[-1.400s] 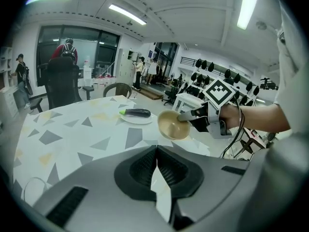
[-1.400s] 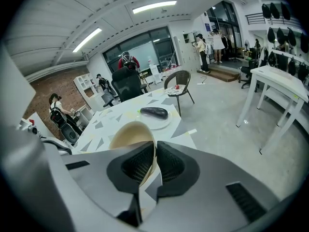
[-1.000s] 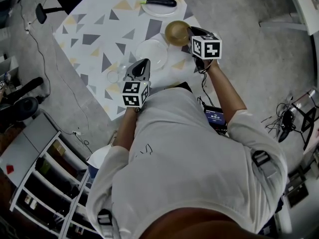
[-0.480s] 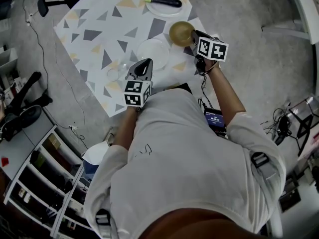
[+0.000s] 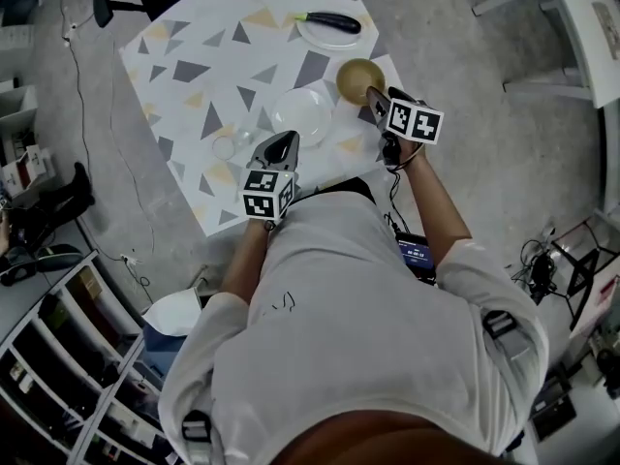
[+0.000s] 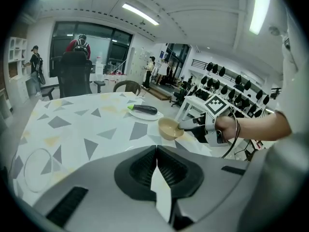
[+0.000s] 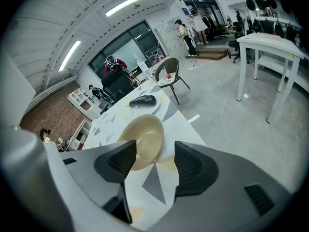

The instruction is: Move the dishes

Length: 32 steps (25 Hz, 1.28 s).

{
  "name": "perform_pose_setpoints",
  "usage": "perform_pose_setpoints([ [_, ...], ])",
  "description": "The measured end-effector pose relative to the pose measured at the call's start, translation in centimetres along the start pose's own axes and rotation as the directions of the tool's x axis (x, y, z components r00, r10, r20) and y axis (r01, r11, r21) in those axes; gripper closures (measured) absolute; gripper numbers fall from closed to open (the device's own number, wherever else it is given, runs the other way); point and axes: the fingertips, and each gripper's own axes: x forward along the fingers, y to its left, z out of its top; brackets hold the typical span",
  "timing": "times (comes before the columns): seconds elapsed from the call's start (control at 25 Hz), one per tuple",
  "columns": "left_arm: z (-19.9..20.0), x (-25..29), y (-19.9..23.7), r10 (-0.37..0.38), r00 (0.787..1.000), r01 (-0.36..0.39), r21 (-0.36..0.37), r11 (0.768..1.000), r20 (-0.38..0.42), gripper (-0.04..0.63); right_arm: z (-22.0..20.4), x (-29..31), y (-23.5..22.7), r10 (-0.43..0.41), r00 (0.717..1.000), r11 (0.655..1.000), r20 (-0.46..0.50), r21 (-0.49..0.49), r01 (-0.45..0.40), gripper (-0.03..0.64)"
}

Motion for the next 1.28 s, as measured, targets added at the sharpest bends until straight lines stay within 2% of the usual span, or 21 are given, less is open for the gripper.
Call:
perform_pose_setpoints([
  [0.16,-1.0,-1.6,-0.2,0.006,0.999,-0.004,-0.056,0.998,0.038,0.575,-1.6,-2.3,0.2,-0.019,1.0,0.999,0.009,-0.026,0.019,0.374],
  [0.28,-1.7,-2.8,-0.4,0.023,0.997,-0.018,-0.076,0.997,0.07,0.575,-3.1,-4.2,0.2,-0.057,0.998,0.996,0.012,-0.071,0.057,0.418],
  [0.36,-2.5,-3.6,-0.7,0.044,0.996,-0.038,-0.072,0.997,0.081,0.575,-4.5,-5.7,0.1,-0.098,0.995,0.989,0.017,-0.11,0.099,0.49],
  [0.44,-3.3,-4.6,-1.1,0.058,0.993,-0.048,-0.102,0.994,0.099,0.575,-6.3,-7.0,0.7,-0.109,0.994,0.981,0.023,-0.159,0.111,0.619],
  [0.6,-5.3,-6.5,-1.0,0.112,0.982,-0.083,-0.186,0.979,0.15,0.575,-10.0,-7.2,4.0,-0.008,1.0,0.946,-0.005,-0.326,0.006,0.62],
  [0.88,-9.5,-9.2,-1.5,0.216,0.956,-0.149,-0.305,0.941,0.2,0.575,-14.3,-9.2,10.1,0.124,0.991,0.833,-0.05,-0.538,-0.131,0.62],
  [1.04,-10.5,-9.7,-1.9,0.26,0.943,-0.174,-0.358,0.917,0.208,0.575,-14.7,-9.8,12.1,0.171,0.983,0.783,-0.06,-0.597,-0.173,0.62],
  [1.28,-8.5,-9.9,-2.6,0.302,0.925,-0.202,-0.372,0.906,0.231,0.575,-13.5,-9.8,14.8,0.248,0.965,0.729,-0.082,-0.641,-0.241,0.62],
])
